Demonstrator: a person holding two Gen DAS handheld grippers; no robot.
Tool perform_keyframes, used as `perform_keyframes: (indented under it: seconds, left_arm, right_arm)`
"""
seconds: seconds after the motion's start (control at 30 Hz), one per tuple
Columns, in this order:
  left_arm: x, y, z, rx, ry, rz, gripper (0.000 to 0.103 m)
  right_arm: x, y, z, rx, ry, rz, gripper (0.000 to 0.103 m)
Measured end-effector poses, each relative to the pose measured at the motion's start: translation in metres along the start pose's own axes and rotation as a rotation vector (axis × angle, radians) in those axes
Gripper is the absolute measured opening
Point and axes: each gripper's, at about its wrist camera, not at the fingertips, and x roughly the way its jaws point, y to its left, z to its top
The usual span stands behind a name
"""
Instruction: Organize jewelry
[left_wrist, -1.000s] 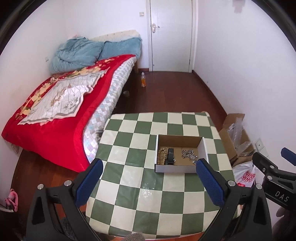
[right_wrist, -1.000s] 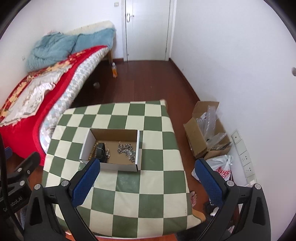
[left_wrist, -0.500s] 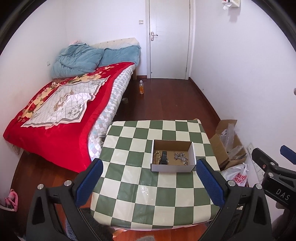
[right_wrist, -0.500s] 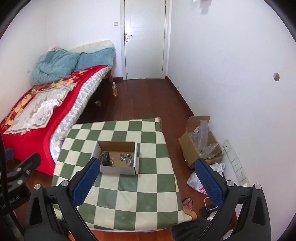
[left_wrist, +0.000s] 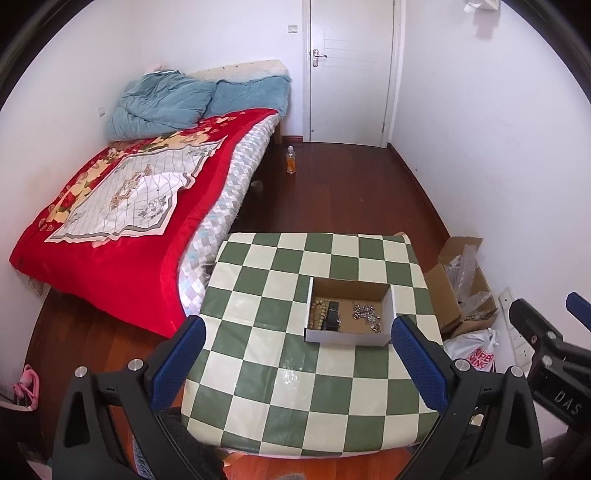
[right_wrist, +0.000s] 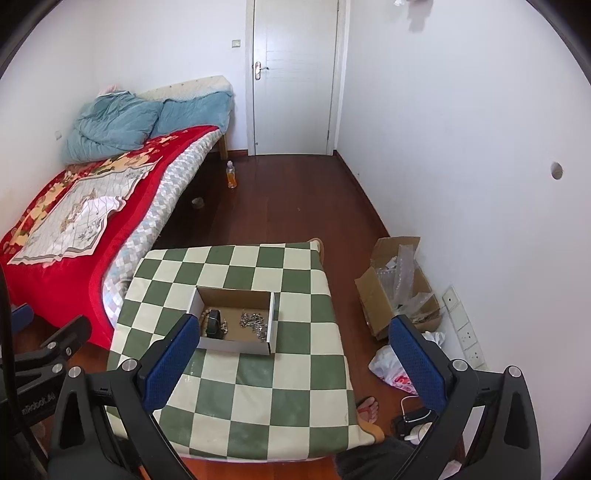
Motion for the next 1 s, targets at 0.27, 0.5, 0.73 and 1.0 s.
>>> perform_keyframes:
  seconds: [0.27, 0.5, 0.73, 1.0]
  left_arm:
    - [0.007, 0.002, 0.004, -0.006, 0.007, 0.024, 0.103]
    - [0.011, 0.002, 0.003, -0.003, 0.019, 0.028, 0.103]
    - [0.011, 0.0, 0.002, 0.001, 0.016, 0.028, 0.103]
    - [0.009, 0.001, 0.002, 0.001, 0.013, 0.03, 0.103]
  right_arm:
    - [0.02, 0.006, 0.005, -0.005, 0.027, -0.001, 0.103]
    - [0.028, 0.009, 0.005, -0.01, 0.049, 0.009, 0.103]
    - [0.029, 0.01, 0.004, -0.009, 0.053, 0.009, 0.103]
    - [0.029, 0.01, 0.003, -0.003, 0.051, 0.009, 0.103]
